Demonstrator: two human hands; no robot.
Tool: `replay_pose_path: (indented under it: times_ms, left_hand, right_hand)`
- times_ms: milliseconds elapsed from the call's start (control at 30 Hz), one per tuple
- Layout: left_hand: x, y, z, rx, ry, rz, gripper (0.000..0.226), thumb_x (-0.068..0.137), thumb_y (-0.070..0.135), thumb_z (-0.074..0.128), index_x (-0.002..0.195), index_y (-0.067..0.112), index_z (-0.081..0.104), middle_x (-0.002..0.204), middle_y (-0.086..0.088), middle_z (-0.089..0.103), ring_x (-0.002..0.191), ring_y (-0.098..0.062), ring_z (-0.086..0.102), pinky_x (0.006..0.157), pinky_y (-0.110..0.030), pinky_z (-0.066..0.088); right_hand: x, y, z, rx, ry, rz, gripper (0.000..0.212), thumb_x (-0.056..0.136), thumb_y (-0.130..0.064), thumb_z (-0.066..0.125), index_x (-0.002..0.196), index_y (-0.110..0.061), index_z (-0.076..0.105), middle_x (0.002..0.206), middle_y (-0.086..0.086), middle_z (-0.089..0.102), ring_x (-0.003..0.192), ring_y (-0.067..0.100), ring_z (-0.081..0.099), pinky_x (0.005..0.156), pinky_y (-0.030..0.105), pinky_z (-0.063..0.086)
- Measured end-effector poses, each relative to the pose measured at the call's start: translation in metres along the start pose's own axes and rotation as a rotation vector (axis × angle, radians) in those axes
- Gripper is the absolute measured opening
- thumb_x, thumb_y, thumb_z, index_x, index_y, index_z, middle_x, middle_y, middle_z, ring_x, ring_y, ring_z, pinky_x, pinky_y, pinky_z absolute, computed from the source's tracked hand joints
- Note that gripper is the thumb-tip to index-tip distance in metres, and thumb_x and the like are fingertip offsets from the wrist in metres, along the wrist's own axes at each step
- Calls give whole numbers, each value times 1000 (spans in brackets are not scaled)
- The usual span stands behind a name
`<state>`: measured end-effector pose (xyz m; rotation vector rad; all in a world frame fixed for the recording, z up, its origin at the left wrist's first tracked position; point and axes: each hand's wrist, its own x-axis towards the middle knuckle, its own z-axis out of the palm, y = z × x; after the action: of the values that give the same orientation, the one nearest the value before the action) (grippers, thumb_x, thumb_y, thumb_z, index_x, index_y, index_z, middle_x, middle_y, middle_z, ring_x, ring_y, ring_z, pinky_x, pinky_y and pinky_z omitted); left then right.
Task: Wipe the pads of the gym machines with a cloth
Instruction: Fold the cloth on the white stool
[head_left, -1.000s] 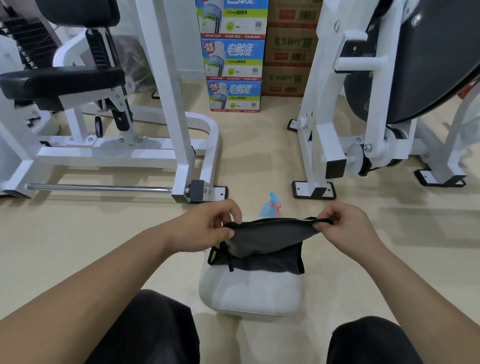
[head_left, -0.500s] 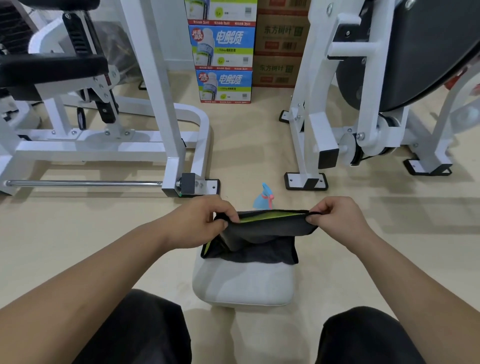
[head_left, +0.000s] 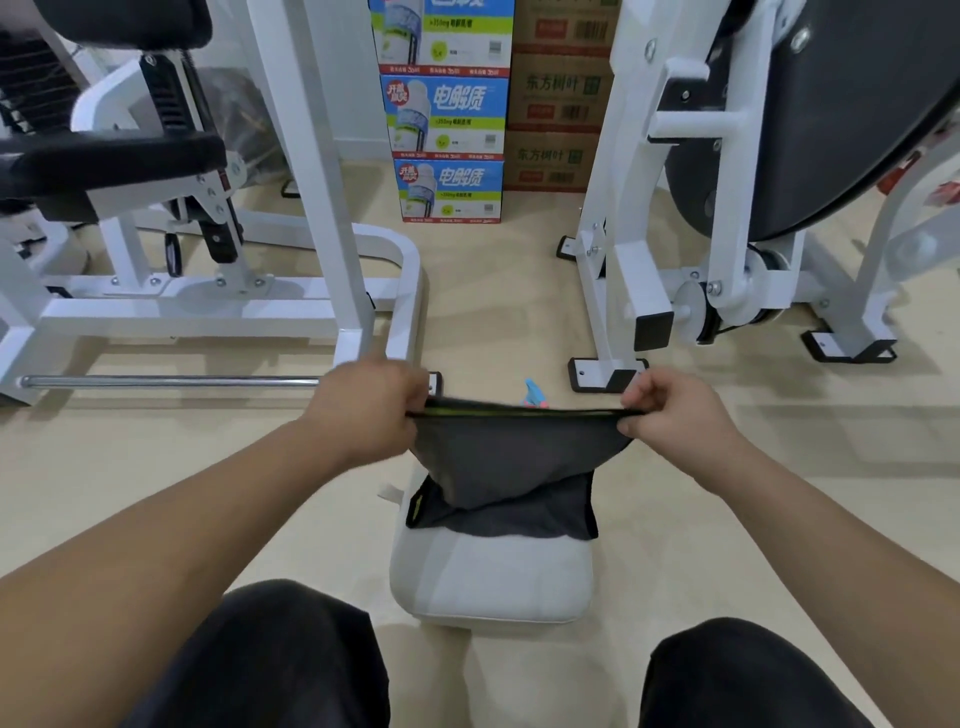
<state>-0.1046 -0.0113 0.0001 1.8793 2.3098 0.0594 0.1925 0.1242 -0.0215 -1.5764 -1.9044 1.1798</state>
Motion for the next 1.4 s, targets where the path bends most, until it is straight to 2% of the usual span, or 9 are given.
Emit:
replay_pose_path:
  times_ms: [200,300,467,733,867,1000,1100,1200,1400]
  left_hand:
    - [13,-4,-72,-643,273,-143,33,85,12,61,111,31,55,80,4,61,69,-14,59,63,-30,46]
    - [3,-12,-80,-662,282,-81,18,86,8,62,94,23,67,75,-2,65,65,-12,58,64,-30,50]
    - [-25,-35,-31,-530,2,107,13,94,25,72,87,36,73,84,12,66,84,-9,64,82,-30,54]
    - [-61,-35,47,-486,-691,103,25,99,31,63,75,39,66,78,19,63,77,-2,59,82,-25,52]
    - [-34,-36,68,-529,-546,9,21,101,25,58,81,29,61,79,12,62,73,-5,56,70,-24,45]
    - [-6,-30,109,-572,-361,-182,5,99,23,61,102,24,65,100,1,70,94,-18,64,86,-33,53]
    - [-5,-25,146,-479,-342,-367,49,94,32,68,139,18,53,128,-7,62,115,-28,61,99,-36,50]
    - [-9,-21,167,-395,-339,-464,70,89,45,74,141,11,44,139,-11,42,119,-32,57,103,-41,49]
    - [-15,-29,182,-804,-311,-765,66,77,39,88,121,10,49,122,-8,52,103,-28,61,85,-44,61]
  right_hand:
    - [11,-75,-22,45,102,-165,47,80,12,54,87,-30,73,83,-4,66,69,14,59,49,17,47]
    - [4,-90,-28,81,98,-196,43,78,15,54,73,-23,74,81,0,68,68,14,58,47,17,44]
    - [-7,-54,-7,-42,-206,-96,46,70,18,55,55,-21,74,77,11,73,73,23,63,66,31,47]
    - [-32,21,46,-510,-907,116,28,70,2,50,72,-17,70,54,-17,57,61,8,52,53,20,39]
    - [-14,45,67,-341,-668,202,29,76,4,47,72,-17,67,68,-3,57,65,17,50,51,22,37]
    - [2,72,90,-167,-346,248,32,80,5,46,93,-13,70,86,4,66,78,24,62,59,26,46]
    - [-4,96,109,-164,-138,206,31,91,-9,58,121,-17,64,106,5,65,93,24,63,76,30,46]
    - [-7,111,116,-240,-158,288,57,95,-28,66,147,-13,48,137,14,53,116,31,59,87,29,41]
    - [-2,111,119,-318,-91,275,26,86,-32,73,85,-17,52,89,2,64,79,22,59,70,38,48]
